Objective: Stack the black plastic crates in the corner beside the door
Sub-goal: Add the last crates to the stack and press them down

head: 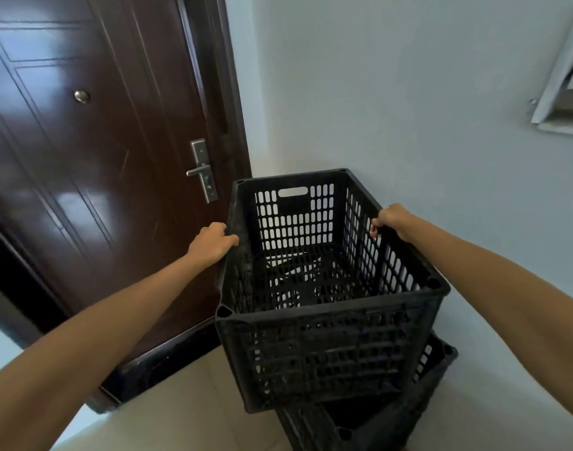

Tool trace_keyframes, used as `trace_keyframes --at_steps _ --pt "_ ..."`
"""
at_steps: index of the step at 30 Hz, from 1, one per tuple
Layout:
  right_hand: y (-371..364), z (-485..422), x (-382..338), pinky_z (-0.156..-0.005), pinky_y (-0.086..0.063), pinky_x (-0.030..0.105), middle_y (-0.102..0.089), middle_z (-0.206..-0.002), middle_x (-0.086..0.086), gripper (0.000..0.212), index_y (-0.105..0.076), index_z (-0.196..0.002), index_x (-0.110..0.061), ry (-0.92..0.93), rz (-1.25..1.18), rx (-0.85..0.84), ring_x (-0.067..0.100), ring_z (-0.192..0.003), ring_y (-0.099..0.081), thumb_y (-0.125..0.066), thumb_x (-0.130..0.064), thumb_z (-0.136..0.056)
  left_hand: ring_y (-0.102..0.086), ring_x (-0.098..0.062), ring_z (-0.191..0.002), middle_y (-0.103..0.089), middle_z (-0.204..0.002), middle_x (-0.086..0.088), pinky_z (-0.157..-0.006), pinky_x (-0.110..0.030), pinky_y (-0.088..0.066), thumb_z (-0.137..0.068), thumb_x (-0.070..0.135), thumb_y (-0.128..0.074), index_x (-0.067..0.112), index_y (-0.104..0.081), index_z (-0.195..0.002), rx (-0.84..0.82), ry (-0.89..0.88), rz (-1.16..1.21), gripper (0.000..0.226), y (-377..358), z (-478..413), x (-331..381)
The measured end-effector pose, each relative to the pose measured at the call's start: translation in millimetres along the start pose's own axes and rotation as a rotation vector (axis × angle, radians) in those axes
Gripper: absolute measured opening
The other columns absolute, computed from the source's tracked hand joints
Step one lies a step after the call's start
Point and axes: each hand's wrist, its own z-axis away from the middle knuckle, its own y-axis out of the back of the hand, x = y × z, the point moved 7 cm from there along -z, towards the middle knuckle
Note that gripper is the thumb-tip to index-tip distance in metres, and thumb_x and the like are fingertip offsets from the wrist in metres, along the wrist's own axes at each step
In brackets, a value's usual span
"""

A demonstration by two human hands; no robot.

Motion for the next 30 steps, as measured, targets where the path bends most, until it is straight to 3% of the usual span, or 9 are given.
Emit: trace_keyframes --at_steps 4,8,12,16,19,21,24,28,30 --pt "18.9 -15.9 3.8 -0.084 -0.054 0.044 -0.061 -0.094 0.028 0.005 -0.054 -0.091 0.008 0.005 0.057 -0.068 0.033 -0.079 -0.066 -0.051 0.004 -0.094 -0.066 -0.039 -0.102 -0.068 -0.108 -0.024 -0.096 -0.053 -0.050 -0.091 0.020 -0.062 0.003 -0.055 -0.099 -0.013 0.030 0.029 0.020 -19.2 10.2 18.9" --pt "40.3 -29.5 6.5 -0.037 -0.048 0.015 -0.063 -0.044 0.004 0.020 -0.053 -0.075 -0.002 0.035 0.169 -0.129 0.004 -0.030 -0.055 -0.049 0.006 -0.092 -0.068 -0.032 -0.094 -0.067 -0.101 -0.021 -0.088 -0.045 -0.057 -0.092 0.019 -0.064 0.019 -0.048 -0.084 -0.063 0.026 0.080 0.018 -43.5 18.8 34.9" --pt "54.7 -46.5 6.5 -0.094 -0.052 0.039 -0.060 -0.121 0.026 0.026 -0.055 -0.113 0.018 0.079 0.317 -0.117 0.034 -0.106 -0.065 -0.052 0.001 -0.094 -0.070 -0.024 -0.090 -0.069 -0.102 -0.017 -0.080 -0.035 -0.059 -0.090 0.023 -0.067 0.001 -0.060 -0.107 -0.061 0.013 0.071 0.029 -62.0 23.1 41.9" --pt "61.1 -44.5 10.0 -0.100 -0.041 0.040 -0.048 -0.136 0.026 0.043 -0.049 -0.128 0.011 0.157 0.541 -0.112 0.038 -0.123 -0.049 -0.056 -0.018 -0.096 -0.070 -0.018 -0.079 -0.073 -0.097 -0.012 -0.074 -0.034 -0.060 -0.093 0.038 -0.062 0.003 -0.062 -0.107 -0.094 -0.049 -0.046 0.038 -63.9 32.0 51.9" --pt "64.1 -34.9 13.2 -0.101 -0.042 0.042 -0.046 -0.140 0.024 0.058 -0.036 -0.141 0.000 0.253 0.733 -0.081 0.038 -0.125 -0.048 -0.053 -0.034 -0.098 -0.062 -0.020 -0.065 -0.067 -0.077 -0.005 -0.063 -0.038 -0.052 -0.091 0.070 -0.035 0.009 -0.063 -0.089 0.036 -0.156 -0.722 0.067 -46.8 39.7 66.1" --pt "66.0 -26.7 16.3 -0.095 -0.045 0.044 -0.048 -0.137 0.024 0.058 -0.031 -0.143 -0.004 0.323 0.814 -0.042 0.039 -0.120 -0.051 -0.052 -0.034 -0.098 -0.064 -0.024 -0.082 -0.070 -0.096 -0.008 -0.074 -0.037 -0.053 -0.090 0.073 -0.020 0.013 -0.064 -0.105 0.211 -0.304 -1.050 0.076 -43.8 44.5 80.6" --pt "69.7 -15.5 25.2 -0.084 -0.047 0.043 -0.054 -0.127 0.024 0.054 -0.030 -0.140 -0.006 0.361 0.905 0.007 0.039 -0.110 -0.057 -0.052 -0.031 -0.098 -0.046 -0.023 -0.135 -0.053 -0.143 -0.003 -0.109 -0.042 -0.038 -0.096 0.064 -0.018 0.021 -0.048 -0.141 0.223 -0.619 -1.044 0.069 -63.8 53.9 96.0" --pt "75.7 -2.0 36.9 -0.085 -0.048 0.045 -0.055 -0.125 0.021 0.053 -0.029 -0.140 -0.007 0.360 0.951 0.045 0.038 -0.108 -0.057 -0.051 -0.030 -0.098 -0.061 -0.011 -0.095 -0.068 -0.090 0.001 -0.102 -0.037 -0.040 -0.100 0.051 -0.014 0.022 -0.071 -0.075 -0.116 -0.812 -0.463 0.069 -90.4 72.8 92.4" --pt "77.9 1.9 39.9 -0.084 -0.047 0.044 -0.053 -0.128 0.019 0.052 -0.028 -0.142 -0.009 0.371 0.958 0.068 0.037 -0.110 -0.057 -0.049 -0.029 -0.098 -0.059 -0.014 -0.081 -0.062 -0.074 0.001 -0.096 -0.039 -0.041 -0.100 0.045 -0.014 0.019 -0.066 -0.062 -0.048 -0.829 -0.320 0.069 -92.3 75.5 85.1"
